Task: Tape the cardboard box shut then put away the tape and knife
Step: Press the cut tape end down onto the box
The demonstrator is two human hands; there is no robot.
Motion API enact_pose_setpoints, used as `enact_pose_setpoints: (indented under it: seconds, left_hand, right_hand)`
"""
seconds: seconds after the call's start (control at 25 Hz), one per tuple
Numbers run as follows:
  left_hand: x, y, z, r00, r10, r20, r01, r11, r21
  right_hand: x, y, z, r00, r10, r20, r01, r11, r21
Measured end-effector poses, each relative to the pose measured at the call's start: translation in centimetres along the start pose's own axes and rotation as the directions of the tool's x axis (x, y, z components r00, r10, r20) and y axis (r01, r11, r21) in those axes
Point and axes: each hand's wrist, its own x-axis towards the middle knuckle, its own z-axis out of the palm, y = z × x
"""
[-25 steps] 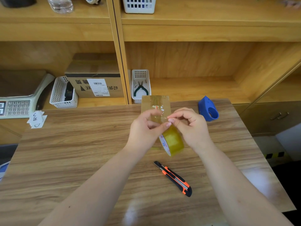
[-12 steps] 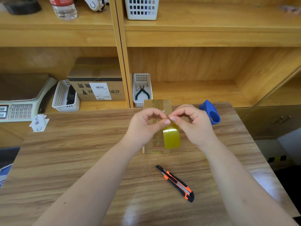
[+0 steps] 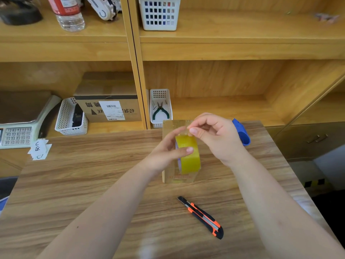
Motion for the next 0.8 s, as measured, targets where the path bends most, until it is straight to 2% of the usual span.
enact_pose_setpoints:
  seconds: [0.12,0.28,0.52,0.8]
  left_hand:
    - [0.0,-0.1,0.2,0.999,-0.034,0.004,0.035,0.999,-0.040]
    - [-0.1,-0.1,0.8,0.998,-0.051,-0.033,0.050,0.999,-0.014]
    - [-1.0,-0.6,1.9,0.979,0.147,-0.141,-0.124,0.979,0.161]
    - [-1.7,-0.6,1.5,0.954,0.290,-0.082,-0.252,0.917,0.310]
  right_hand:
    - [0.1,-0.1,0.0,1.000,0.005,-0.013,-0.006,0.999,-0.039]
    - [0.4,0.1,-0.2,0.993,0.044,-0.106,-0.057,0.990,-0.125]
    - [0.6,1.0,0.3,0.963,0.224,-0.150,-0.246,0.957,-0.153]
    - [-0.3,2.2,0.9,0.924,0.337,-0.179,-0.358,0.928,-0.105]
